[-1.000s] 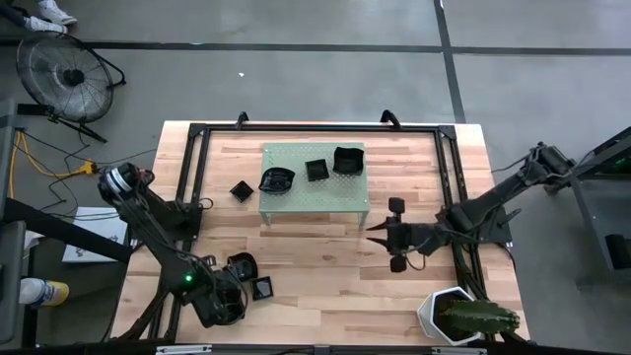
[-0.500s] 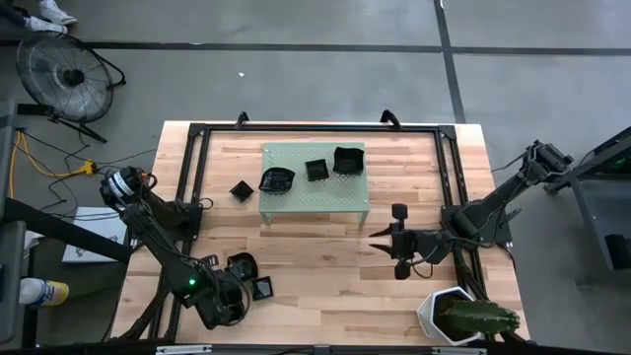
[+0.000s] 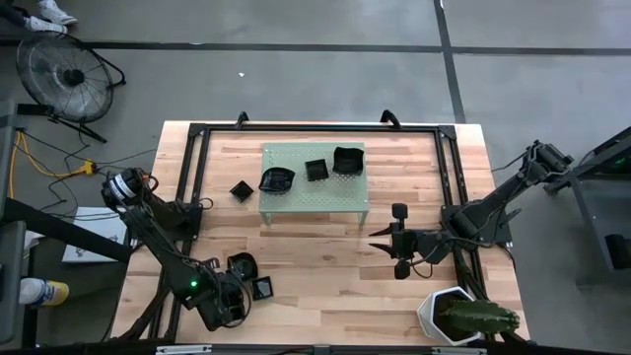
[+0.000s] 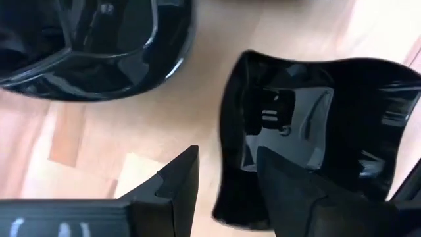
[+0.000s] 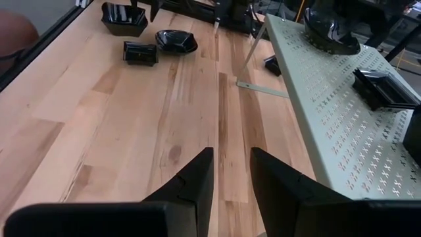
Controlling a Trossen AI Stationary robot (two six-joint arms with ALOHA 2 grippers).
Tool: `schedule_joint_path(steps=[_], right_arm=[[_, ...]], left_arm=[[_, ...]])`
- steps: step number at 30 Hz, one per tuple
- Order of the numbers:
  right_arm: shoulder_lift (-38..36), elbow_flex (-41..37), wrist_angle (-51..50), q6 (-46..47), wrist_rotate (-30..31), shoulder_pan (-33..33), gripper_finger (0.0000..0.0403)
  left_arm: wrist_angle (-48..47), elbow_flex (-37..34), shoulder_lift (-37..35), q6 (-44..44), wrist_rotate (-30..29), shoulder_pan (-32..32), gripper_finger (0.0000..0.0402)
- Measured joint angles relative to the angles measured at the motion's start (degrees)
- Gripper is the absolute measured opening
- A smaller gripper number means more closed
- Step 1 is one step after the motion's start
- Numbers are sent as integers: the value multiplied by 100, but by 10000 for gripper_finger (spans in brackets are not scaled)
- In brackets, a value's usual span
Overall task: Pick & Place Mini shaped plates
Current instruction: Stack the distorted square plate on top of the other distorted square plates on the shelf
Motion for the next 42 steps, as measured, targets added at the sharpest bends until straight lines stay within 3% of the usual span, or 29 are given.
schedule_joint_path(steps=[11, 28, 42], right_arm=[[0, 0, 10, -61, 0, 0, 94], [0, 2, -5, -63, 0, 0, 94], [0, 4, -43, -84, 70, -2, 94]], left_arm=[[-28, 0, 2, 20, -6, 0, 145], [25, 0, 2, 22, 100, 0, 27], [60, 0, -4, 227, 192, 0, 1]])
